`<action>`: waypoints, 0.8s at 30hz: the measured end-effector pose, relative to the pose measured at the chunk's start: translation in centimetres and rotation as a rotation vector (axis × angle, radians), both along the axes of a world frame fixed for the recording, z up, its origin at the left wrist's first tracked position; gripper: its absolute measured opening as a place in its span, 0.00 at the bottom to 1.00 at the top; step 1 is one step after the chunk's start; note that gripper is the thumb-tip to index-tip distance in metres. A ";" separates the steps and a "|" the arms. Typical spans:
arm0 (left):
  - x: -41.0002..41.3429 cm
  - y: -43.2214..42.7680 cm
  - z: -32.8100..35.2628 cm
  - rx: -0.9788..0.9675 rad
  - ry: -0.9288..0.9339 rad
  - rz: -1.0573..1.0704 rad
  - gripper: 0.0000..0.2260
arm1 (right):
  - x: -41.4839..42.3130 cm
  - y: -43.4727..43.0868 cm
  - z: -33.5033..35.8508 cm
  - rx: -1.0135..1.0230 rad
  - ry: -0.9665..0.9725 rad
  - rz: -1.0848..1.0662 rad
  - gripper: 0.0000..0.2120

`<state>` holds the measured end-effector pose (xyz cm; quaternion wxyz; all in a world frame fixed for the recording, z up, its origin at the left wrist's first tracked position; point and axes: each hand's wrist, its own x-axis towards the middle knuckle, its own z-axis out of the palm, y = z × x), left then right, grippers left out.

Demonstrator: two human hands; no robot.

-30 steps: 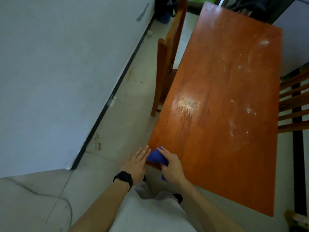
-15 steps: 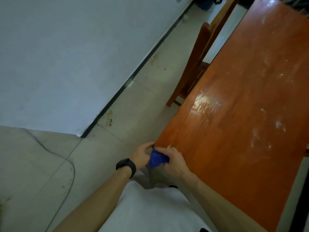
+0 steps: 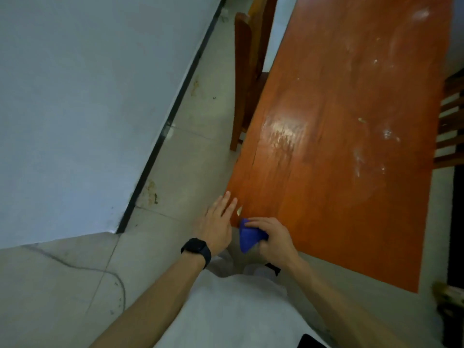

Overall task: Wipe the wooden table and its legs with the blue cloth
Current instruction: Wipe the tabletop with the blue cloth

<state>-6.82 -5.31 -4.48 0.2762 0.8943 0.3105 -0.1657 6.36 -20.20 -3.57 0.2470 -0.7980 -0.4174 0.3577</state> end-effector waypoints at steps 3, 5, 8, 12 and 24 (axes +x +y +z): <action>1.7 -0.4 -0.8 0.031 0.079 -0.228 0.28 | 4.9 -0.6 -0.1 0.052 -0.217 -0.364 0.33; 2.0 -0.5 -1.7 0.039 0.122 -0.300 0.28 | 6.3 -1.5 -0.7 -0.055 -0.321 -0.513 0.33; 1.8 -0.3 -2.0 0.027 0.126 -0.319 0.29 | 2.5 -3.0 -2.1 -0.130 -0.330 -0.618 0.34; 2.1 0.2 -1.0 0.093 0.118 -0.378 0.29 | -4.8 -3.2 -1.0 -0.113 0.041 -0.245 0.28; 4.1 -0.9 0.8 0.185 0.233 -0.402 0.29 | 0.8 -6.0 -1.3 -0.159 -0.219 -0.964 0.33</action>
